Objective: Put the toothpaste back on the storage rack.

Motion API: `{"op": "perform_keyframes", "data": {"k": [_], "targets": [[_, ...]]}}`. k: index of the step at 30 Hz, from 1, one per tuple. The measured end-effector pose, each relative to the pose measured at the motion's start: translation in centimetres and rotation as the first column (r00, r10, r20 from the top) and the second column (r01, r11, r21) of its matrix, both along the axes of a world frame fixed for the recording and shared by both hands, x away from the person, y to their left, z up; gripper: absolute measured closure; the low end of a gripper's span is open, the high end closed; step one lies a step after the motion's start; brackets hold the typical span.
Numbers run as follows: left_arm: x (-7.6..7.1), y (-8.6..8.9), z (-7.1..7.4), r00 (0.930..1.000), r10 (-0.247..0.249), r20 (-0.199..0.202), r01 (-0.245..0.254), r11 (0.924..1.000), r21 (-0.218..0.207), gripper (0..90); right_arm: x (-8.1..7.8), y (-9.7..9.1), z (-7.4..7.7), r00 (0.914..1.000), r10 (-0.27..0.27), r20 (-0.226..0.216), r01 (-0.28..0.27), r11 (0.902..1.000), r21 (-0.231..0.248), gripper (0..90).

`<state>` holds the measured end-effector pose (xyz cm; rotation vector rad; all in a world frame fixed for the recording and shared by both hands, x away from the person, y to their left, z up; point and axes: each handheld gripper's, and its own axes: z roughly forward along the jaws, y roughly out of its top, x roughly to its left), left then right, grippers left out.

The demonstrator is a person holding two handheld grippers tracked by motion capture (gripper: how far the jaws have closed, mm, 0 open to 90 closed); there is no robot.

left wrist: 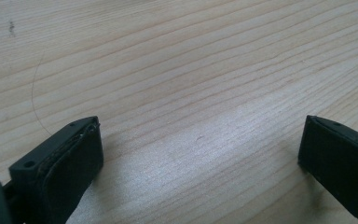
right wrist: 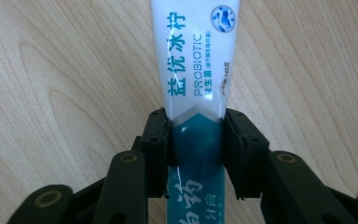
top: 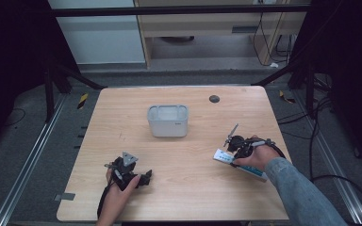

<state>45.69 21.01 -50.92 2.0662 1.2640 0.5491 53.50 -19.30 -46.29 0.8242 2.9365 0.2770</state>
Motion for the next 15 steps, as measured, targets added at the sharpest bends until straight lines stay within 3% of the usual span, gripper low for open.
{"op": "perform_keyframes", "data": {"k": [4,15], "targets": [[-0.01,-0.01,-0.01,1.0000,0.001,0.000,-0.001,1.0000,-0.002,0.0,0.02,-0.13,0.30,0.9998,-0.019,0.004,0.019,0.9998,0.005,71.4],[-0.01,0.01,0.01,1.0000,-0.001,-0.002,0.001,1.0000,0.002,0.0,-0.76,-0.28,0.87,0.9987,-0.048,0.020,0.047,0.9987,0.022,77.1]]}}
